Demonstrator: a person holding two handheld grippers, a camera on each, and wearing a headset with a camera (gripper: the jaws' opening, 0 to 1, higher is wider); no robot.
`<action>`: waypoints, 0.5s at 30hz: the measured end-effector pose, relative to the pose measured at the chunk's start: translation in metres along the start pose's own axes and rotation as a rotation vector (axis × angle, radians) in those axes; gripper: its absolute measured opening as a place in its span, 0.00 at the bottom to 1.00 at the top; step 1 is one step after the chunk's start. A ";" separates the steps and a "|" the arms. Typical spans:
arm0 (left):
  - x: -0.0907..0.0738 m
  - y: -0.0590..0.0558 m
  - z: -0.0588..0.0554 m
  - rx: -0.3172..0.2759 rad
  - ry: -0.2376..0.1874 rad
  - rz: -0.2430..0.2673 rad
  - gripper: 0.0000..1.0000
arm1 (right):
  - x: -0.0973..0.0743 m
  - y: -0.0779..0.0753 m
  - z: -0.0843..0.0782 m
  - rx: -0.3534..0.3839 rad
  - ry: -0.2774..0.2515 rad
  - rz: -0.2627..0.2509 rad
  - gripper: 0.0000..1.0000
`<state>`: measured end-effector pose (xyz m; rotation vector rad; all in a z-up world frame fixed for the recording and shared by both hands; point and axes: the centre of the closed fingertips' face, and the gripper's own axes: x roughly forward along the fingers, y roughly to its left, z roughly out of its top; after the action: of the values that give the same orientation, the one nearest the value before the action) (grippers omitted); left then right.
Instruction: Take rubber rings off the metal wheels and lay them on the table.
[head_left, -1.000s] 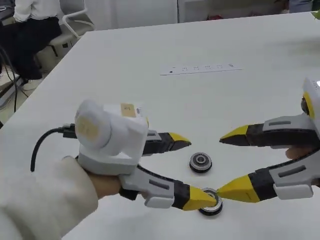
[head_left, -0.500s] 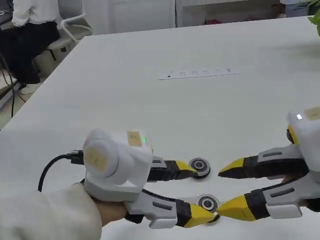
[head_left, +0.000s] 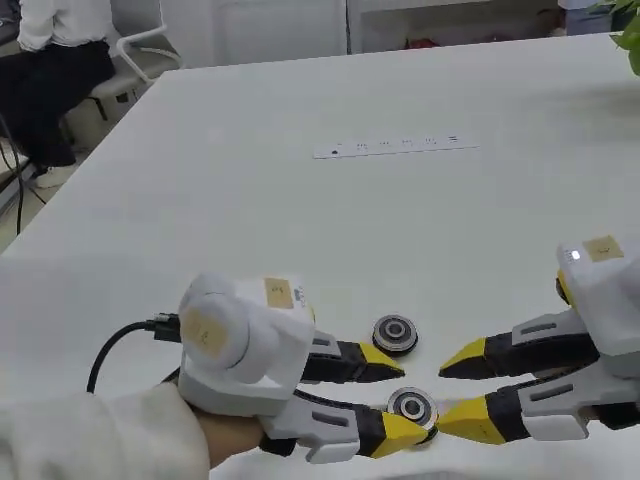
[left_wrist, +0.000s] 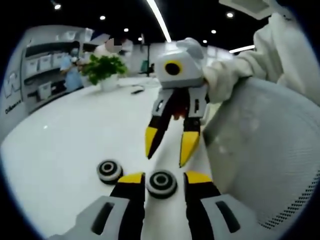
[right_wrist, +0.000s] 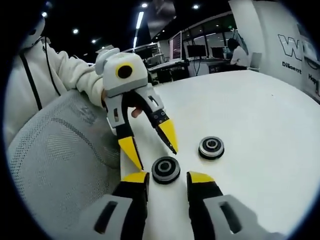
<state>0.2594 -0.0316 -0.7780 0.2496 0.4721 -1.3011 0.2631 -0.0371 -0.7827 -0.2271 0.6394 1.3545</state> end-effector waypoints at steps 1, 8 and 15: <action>0.001 0.000 -0.001 -0.002 0.000 -0.001 0.31 | 0.000 -0.001 0.000 0.004 -0.003 -0.002 0.26; 0.004 0.000 -0.004 0.003 0.006 0.003 0.23 | 0.001 -0.002 -0.003 0.002 0.008 -0.010 0.22; 0.007 0.002 -0.008 0.015 0.019 0.015 0.20 | 0.006 -0.002 -0.014 -0.031 0.069 -0.014 0.17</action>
<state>0.2615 -0.0333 -0.7883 0.2774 0.4758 -1.2891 0.2609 -0.0400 -0.7978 -0.3039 0.6729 1.3482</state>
